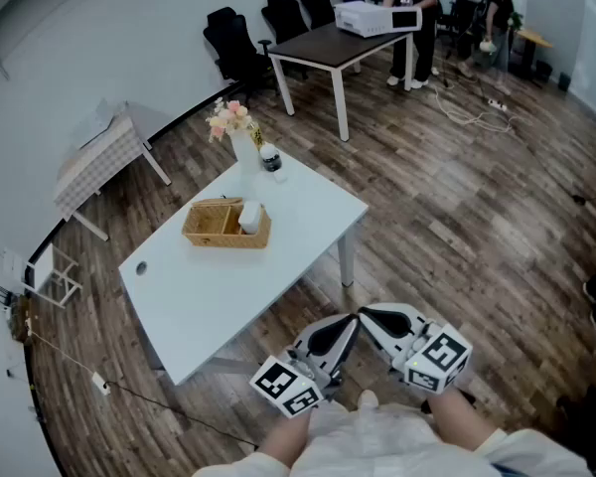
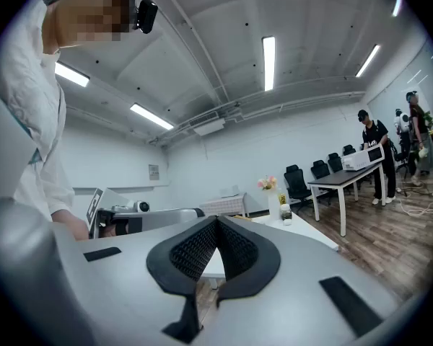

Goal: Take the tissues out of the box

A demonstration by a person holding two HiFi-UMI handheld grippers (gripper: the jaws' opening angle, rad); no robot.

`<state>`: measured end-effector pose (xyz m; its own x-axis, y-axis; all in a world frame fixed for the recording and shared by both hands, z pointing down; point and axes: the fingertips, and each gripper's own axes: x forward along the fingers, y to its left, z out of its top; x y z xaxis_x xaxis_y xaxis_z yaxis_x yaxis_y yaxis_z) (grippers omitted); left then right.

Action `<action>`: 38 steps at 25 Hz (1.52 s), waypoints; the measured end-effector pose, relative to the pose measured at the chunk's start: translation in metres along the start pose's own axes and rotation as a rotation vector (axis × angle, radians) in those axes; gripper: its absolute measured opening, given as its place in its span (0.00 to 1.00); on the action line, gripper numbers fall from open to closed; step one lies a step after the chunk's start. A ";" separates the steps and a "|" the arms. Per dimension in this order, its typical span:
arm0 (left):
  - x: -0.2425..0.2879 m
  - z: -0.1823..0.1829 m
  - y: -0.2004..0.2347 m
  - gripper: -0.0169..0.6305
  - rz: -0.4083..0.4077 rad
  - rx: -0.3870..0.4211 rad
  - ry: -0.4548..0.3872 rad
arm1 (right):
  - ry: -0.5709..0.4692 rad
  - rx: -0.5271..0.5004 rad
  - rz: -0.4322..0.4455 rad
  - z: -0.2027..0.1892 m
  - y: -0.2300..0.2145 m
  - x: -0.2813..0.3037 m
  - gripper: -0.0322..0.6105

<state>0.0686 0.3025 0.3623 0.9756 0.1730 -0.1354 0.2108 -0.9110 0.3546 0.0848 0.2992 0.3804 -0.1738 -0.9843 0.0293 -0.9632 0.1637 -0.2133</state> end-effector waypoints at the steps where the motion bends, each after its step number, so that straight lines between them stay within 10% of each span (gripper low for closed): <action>1: 0.000 0.000 0.001 0.03 0.001 -0.002 -0.001 | 0.002 0.002 0.001 0.000 0.000 0.001 0.10; 38: -0.017 0.000 0.018 0.03 0.008 -0.043 -0.003 | 0.021 0.045 0.035 -0.011 0.007 0.022 0.10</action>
<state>0.0562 0.2827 0.3710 0.9772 0.1644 -0.1345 0.2050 -0.8953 0.3955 0.0717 0.2795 0.3897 -0.2118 -0.9764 0.0419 -0.9463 0.1942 -0.2584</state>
